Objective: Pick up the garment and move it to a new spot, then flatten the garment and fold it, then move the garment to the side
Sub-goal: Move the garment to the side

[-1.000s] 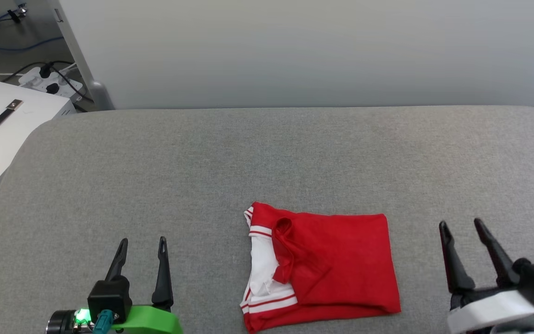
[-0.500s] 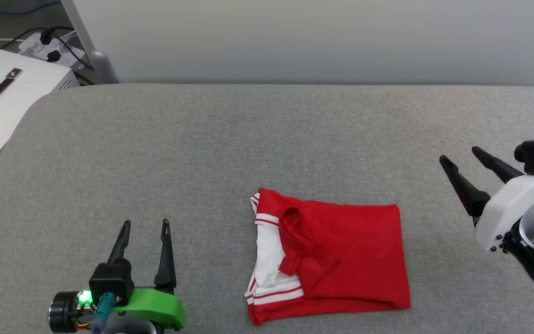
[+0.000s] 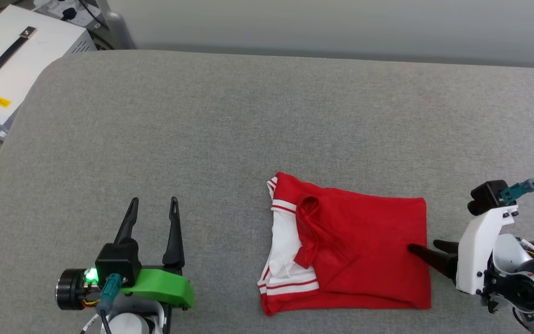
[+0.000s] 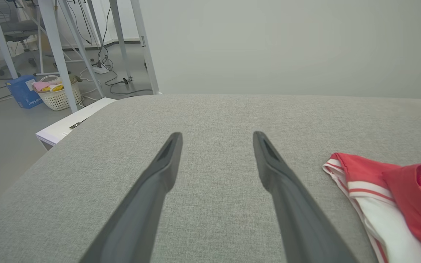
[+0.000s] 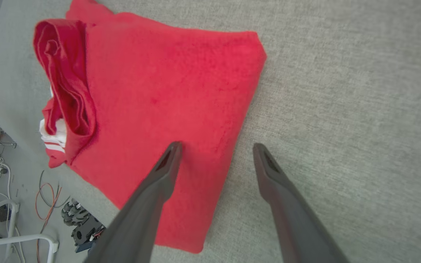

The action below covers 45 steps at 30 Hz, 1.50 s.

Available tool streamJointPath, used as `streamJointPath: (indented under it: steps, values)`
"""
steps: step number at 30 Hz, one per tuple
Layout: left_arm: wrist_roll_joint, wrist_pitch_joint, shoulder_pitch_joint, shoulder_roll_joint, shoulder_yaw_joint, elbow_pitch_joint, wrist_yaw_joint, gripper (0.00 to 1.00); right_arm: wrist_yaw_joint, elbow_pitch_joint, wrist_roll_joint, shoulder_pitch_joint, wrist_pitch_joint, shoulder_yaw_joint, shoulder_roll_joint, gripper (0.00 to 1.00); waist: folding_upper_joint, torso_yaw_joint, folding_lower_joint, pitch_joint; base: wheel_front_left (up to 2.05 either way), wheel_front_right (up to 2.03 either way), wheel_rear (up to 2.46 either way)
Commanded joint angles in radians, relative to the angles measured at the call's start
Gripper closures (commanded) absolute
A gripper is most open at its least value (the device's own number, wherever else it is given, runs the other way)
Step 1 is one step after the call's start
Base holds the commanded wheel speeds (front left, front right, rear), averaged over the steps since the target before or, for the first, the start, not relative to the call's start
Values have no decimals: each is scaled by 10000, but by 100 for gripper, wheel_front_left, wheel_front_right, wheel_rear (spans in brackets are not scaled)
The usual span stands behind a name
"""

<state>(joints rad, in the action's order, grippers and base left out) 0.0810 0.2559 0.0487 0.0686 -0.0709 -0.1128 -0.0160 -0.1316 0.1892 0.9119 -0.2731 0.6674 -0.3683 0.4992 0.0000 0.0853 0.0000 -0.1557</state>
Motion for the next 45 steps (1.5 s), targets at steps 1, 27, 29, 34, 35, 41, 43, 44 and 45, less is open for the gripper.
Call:
streamJointPath:
  steps: [1,27,29,34,35,41,43,44,45]
  values:
    - [-81,59,229,-50,-22,23,23,0,9,156,96,53,-3,-67,-152,0,0,284,0,-358,0,0,0]
    - [-80,59,64,-150,42,-200,-68,0,9,-296,-328,-1224,-2273,-2312,298,100,0,-120,0,129,0,0,0]
    - [-88,59,-101,-152,113,-145,-94,0,9,-725,-445,-1440,-2391,-2431,549,100,0,-502,0,267,0,0,0]
    - [-110,59,-275,-156,185,-8,-114,0,9,-1695,-729,-1845,-2219,-2754,1243,100,0,-1410,0,365,0,0,0]
    - [-124,59,-268,-157,187,22,-115,0,9,-1876,-752,-1910,-2126,-2795,1400,100,0,-1602,0,345,0,0,0]
    - [-241,59,-70,-160,145,232,-93,0,9,-2248,-712,-2112,-1766,-2641,2123,100,0,-2502,0,4,0,0,0]
    - [-297,59,43,-141,155,314,-88,0,9,-2179,-675,-2158,-1756,-2467,2268,100,0,-2727,0,-218,0,0,0]
    - [-319,59,104,-122,161,338,-77,0,9,-2108,-691,-2189,-1742,-2396,2350,100,0,-2798,0,-322,0,0,0]
    - [-345,59,185,-97,179,385,-74,0,9,-2016,-728,-2255,-1758,-2297,2445,100,0,-2886,0,-492,0,0,0]
